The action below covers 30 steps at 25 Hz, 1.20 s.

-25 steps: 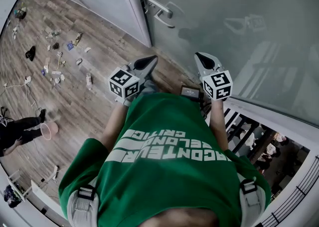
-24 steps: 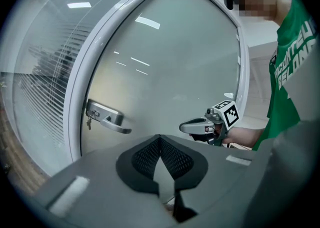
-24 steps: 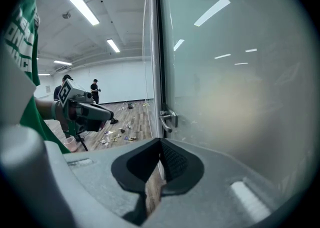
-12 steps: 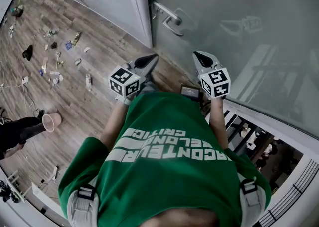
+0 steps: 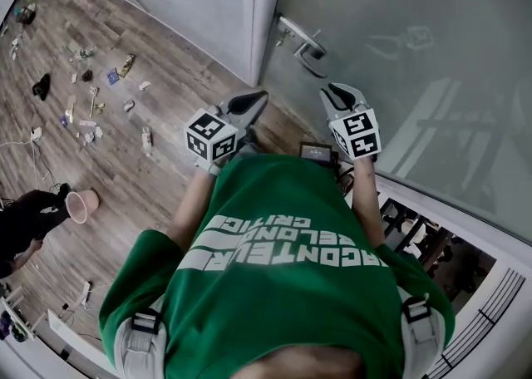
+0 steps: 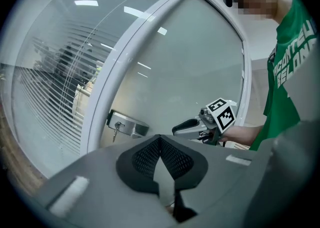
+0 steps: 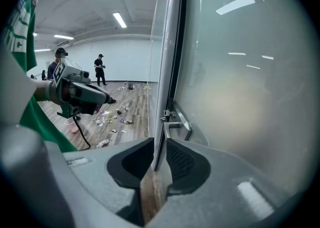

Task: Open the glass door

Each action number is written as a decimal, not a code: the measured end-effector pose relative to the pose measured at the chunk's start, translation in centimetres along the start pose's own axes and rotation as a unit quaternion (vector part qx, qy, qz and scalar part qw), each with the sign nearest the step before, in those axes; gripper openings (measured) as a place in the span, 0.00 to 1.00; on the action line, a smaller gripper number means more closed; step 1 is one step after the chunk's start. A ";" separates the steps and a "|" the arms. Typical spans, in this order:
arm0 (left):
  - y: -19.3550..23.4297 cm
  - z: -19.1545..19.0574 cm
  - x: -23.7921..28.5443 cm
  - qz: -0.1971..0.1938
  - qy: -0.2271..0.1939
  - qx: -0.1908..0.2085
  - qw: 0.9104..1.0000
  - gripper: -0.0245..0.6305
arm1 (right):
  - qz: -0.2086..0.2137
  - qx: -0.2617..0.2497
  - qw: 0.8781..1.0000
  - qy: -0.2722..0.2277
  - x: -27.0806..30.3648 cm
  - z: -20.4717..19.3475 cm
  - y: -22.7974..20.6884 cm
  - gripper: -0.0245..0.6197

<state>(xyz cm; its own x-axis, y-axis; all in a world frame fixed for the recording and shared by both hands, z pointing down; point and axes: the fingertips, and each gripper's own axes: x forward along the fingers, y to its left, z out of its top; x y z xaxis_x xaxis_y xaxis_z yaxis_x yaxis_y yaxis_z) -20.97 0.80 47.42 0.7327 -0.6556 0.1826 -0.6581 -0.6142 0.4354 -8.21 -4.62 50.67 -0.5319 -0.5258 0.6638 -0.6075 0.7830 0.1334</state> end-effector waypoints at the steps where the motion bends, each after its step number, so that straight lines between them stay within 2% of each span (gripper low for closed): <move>1: 0.3 0.0 -0.1 -0.002 0.001 0.001 1.000 0.06 | -0.002 -0.008 1.000 0.007 0.5 0.0 0.1 0.15; 6: 1.4 0.4 0.4 -0.020 0.008 0.011 1.000 0.06 | -0.021 -0.072 0.995 0.066 2.7 -0.4 0.3 0.15; 9: 1.7 0.8 1.1 -0.034 0.016 0.016 0.999 0.06 | -0.034 -0.089 0.991 0.094 3.5 -0.7 0.1 0.15; 19: 2.3 -0.2 5.9 -0.051 0.055 0.030 0.997 0.06 | -0.040 -0.125 0.983 0.126 5.9 -2.6 -1.2 0.15; 26: 3.2 -1.2 9.4 -0.047 0.092 0.036 0.994 0.06 | -0.049 -0.204 0.966 0.153 7.6 -3.4 -0.8 0.15; 30: 2.2 -1.4 11.4 -0.053 0.110 0.044 0.992 0.06 | -0.053 -0.226 0.959 0.162 7.8 -3.7 -0.9 0.15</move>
<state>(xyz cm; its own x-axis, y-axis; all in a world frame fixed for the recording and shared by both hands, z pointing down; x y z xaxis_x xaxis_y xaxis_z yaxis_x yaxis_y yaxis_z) -13.85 -7.42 51.71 0.8123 -0.4797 0.3318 -0.5809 -0.7166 0.3862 -9.63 -8.18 58.50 -0.2261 -0.5371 0.8127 -0.2919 0.8333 0.4695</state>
